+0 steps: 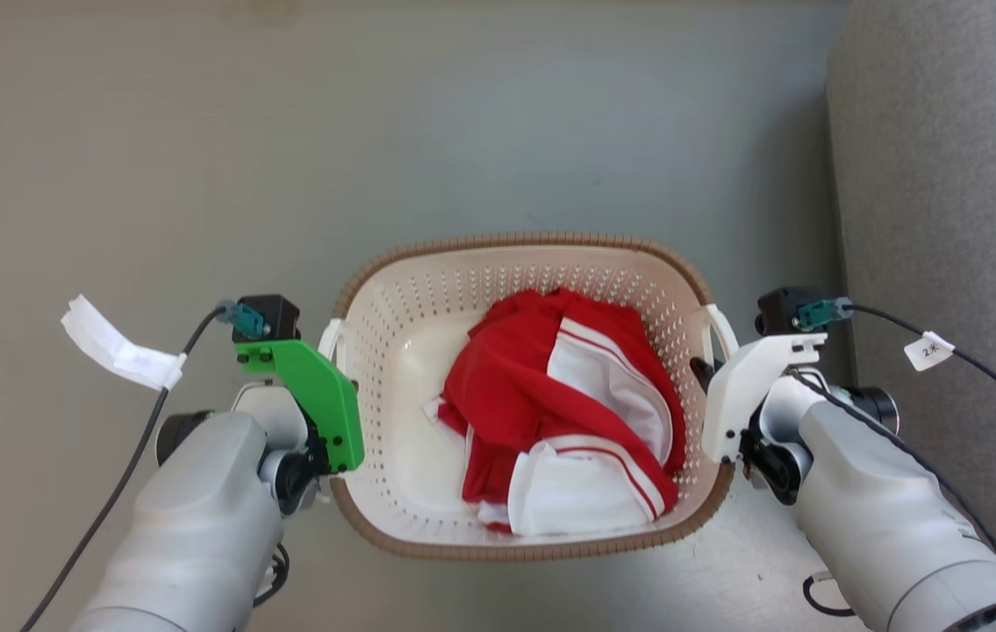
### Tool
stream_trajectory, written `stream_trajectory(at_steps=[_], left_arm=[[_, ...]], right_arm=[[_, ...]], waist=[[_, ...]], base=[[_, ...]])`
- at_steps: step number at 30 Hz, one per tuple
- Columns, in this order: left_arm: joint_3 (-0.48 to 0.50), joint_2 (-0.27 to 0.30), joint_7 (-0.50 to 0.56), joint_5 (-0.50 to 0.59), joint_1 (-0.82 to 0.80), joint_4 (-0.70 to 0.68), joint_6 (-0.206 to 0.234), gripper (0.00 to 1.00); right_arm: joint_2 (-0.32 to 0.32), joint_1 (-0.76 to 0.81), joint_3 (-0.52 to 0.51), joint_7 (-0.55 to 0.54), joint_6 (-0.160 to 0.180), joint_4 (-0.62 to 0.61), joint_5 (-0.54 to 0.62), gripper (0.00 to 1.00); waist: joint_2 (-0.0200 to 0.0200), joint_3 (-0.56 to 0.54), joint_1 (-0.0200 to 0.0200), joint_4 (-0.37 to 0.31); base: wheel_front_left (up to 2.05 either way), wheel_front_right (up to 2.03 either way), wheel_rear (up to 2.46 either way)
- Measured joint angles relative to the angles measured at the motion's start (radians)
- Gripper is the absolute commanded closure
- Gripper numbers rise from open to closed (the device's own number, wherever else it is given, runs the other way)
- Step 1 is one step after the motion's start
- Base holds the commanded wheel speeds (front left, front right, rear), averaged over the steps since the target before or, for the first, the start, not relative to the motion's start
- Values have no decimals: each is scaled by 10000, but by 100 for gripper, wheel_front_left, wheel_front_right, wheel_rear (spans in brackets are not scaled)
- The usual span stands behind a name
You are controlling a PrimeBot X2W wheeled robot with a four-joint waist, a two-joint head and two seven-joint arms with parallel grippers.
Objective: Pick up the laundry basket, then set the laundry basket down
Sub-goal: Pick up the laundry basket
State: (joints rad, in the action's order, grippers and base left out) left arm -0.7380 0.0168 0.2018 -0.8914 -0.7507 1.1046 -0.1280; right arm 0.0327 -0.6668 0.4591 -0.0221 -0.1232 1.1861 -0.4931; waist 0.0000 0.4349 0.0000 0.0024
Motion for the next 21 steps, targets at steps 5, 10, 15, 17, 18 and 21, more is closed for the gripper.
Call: stream_trajectory(at_steps=[5, 10, 15, 17, 18, 21], left_arm=[[-96, 4, 360, -249, 354, 38, 2, 100], [-153, 17, 639, -420, 643, 58, 2, 100], [-198, 79, 915, -669, 874, 113, 2, 100], [-209, 94, 1028, -784, 986, 128, 2, 100], [-224, 98, 1072, -815, 1026, 138, 2, 100], [-263, 130, 1156, -826, 1109, 142, 2, 100]], right_arm=[[12, 313, 257, -604, 0, -96, -431, 100], [27, 632, 449, -1083, 2, -171, -761, 100], [31, 851, 679, -1553, 4, -259, -1137, 100], [31, 918, 727, -1732, 4, -280, -1256, 100], [31, 957, 755, -1810, 4, -288, -1271, 100], [25, 1034, 865, -2004, 4, -297, -1352, 100]], waist=[[0, -577, 0, -20], [0, -1147, 0, -36], [0, -1688, 0, -61], [0, -1892, 0, -76], [0, -1990, 0, -85], [0, -2272, 0, -116]], base=[[0, 0, 0], [0, 0, 0], [0, 0, 0], [0, 0, 0], [0, 0, 0], [0, 0, 0]])
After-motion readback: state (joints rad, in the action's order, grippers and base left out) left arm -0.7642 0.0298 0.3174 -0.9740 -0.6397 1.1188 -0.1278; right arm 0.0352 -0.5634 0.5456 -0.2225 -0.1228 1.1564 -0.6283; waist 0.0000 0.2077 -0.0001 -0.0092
